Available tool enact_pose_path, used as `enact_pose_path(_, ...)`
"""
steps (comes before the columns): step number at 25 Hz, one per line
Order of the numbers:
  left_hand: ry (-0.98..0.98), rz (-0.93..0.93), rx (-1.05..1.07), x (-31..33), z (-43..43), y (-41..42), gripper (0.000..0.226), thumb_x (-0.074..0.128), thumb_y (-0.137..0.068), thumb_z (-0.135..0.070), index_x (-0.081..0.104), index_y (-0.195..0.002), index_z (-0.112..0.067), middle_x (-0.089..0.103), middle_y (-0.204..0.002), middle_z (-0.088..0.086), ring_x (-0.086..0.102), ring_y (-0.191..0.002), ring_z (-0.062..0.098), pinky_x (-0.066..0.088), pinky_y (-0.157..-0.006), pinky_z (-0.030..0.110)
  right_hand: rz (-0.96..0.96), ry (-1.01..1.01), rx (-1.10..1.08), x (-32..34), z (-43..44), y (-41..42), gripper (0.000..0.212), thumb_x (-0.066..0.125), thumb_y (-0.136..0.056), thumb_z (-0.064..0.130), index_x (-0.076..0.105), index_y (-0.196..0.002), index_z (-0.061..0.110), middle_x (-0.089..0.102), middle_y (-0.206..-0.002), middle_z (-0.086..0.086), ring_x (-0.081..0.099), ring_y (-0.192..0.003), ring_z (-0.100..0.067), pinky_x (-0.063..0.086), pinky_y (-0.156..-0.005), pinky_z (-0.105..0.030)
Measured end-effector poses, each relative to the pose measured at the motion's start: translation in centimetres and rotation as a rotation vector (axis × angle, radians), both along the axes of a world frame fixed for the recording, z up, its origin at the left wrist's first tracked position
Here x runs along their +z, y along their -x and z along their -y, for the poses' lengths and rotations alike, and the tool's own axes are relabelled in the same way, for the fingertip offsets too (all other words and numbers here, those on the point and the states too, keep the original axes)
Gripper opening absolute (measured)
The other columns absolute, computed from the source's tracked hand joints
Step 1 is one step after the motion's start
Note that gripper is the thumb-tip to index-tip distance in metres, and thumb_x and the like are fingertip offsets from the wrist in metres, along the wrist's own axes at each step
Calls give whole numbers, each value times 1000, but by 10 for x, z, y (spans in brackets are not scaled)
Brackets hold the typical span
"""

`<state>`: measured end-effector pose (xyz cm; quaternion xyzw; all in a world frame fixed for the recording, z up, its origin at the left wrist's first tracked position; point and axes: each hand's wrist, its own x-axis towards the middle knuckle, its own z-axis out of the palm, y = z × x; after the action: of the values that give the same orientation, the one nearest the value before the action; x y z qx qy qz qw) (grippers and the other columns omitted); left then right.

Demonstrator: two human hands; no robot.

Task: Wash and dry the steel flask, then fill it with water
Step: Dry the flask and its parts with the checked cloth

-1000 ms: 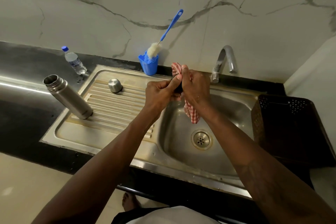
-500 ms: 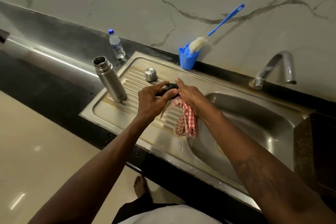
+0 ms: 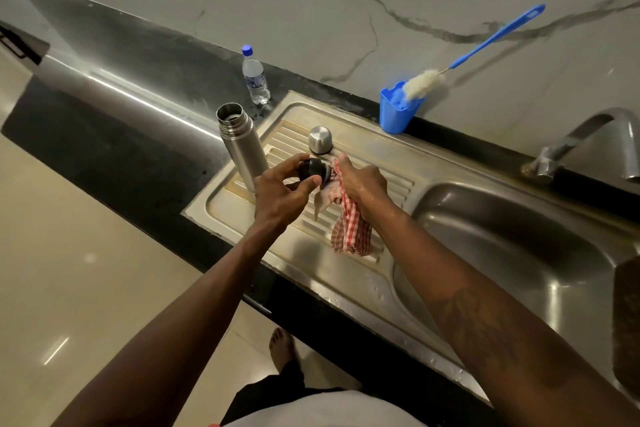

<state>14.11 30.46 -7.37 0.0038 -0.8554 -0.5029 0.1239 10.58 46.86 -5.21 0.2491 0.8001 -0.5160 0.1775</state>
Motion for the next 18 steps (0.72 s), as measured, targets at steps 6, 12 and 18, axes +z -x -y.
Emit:
enact_pose_path(6, 311, 23, -75, -12, 14, 10, 33, 85, -83, -11, 76, -115, -12, 74, -103, 0, 66, -89, 10, 57, -81, 20, 52, 91, -62, -10, 9, 11, 95, 51, -82, 83, 53, -140, 9, 65, -127, -16, 65, -110, -33, 55, -97, -44)
enact_pose_path(12, 597, 138, -99, -38, 29, 25, 14, 78, -84, -15, 69, -92, -22, 70, -91, -3, 66, -81, 15, 59, -77, 33, 59, 238, -99, -23, 1, 15, 85, 83, -59, 70, 66, -116, 10, 73, -106, -10, 71, -93, -28, 59, -87, -43)
enact_pose_path(18, 697, 163, -64, -46, 26, 36, 14, 76, -86, -29, 67, -94, -23, 70, -90, -2, 67, -81, 20, 60, -72, 39, 38, 299, -154, -31, -14, 14, 40, 66, -77, 30, 67, -108, 6, 76, -100, -15, 73, -90, -32, 61, -77, -42)
